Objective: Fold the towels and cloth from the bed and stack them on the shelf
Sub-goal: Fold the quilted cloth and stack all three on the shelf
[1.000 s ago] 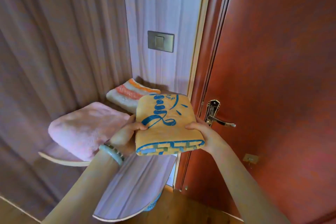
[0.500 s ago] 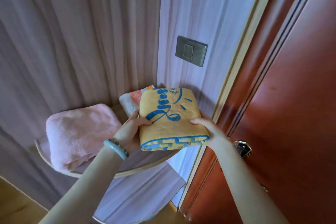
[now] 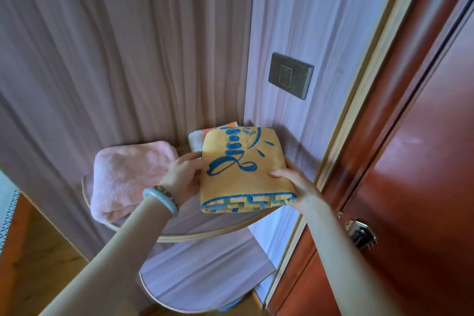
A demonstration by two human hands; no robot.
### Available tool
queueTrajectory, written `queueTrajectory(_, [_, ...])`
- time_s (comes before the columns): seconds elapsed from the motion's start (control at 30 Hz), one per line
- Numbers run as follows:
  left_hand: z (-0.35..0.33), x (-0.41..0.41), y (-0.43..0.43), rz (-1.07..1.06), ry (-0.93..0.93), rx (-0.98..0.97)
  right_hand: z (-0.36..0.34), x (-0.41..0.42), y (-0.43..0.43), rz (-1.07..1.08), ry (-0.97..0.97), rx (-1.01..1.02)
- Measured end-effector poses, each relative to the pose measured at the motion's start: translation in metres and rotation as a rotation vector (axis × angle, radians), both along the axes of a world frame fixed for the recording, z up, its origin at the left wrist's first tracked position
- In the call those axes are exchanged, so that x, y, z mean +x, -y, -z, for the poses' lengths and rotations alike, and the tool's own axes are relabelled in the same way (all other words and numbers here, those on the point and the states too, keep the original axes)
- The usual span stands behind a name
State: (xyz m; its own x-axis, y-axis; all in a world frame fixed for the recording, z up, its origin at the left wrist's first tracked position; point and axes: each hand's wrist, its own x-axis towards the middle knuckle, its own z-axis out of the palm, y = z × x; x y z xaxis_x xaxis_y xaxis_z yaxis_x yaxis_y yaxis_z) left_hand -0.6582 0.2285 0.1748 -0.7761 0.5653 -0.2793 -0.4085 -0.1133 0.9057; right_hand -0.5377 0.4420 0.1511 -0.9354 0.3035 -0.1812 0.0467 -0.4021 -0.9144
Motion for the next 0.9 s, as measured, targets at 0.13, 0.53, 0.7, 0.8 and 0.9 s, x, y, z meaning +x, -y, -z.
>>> queueTrajectory(0.13, [-0.006, -0.027, -0.01, -0.139, -0.018, -0.159, 0.003, 0.004, -0.002, 0.034, 0.049, 0.074])
queueTrajectory(0.53, [0.008, -0.077, -0.039, -0.133, 0.17, -0.34, -0.001, 0.016, -0.004, 0.051, 0.008, 0.0])
queueTrajectory(0.7, [-0.009, -0.072, -0.048, -0.166, 0.058, -0.356, -0.001, 0.021, -0.008, 0.047, -0.045, -0.039])
queueTrajectory(0.8, [-0.033, -0.074, -0.04, -0.279, -0.145, -0.327, -0.003, 0.021, -0.01, 0.073, -0.087, -0.077])
queueTrajectory(0.9, [-0.059, -0.078, -0.014, -0.341, -0.297, -0.264, -0.004, 0.014, -0.009, 0.064, -0.13, -0.115])
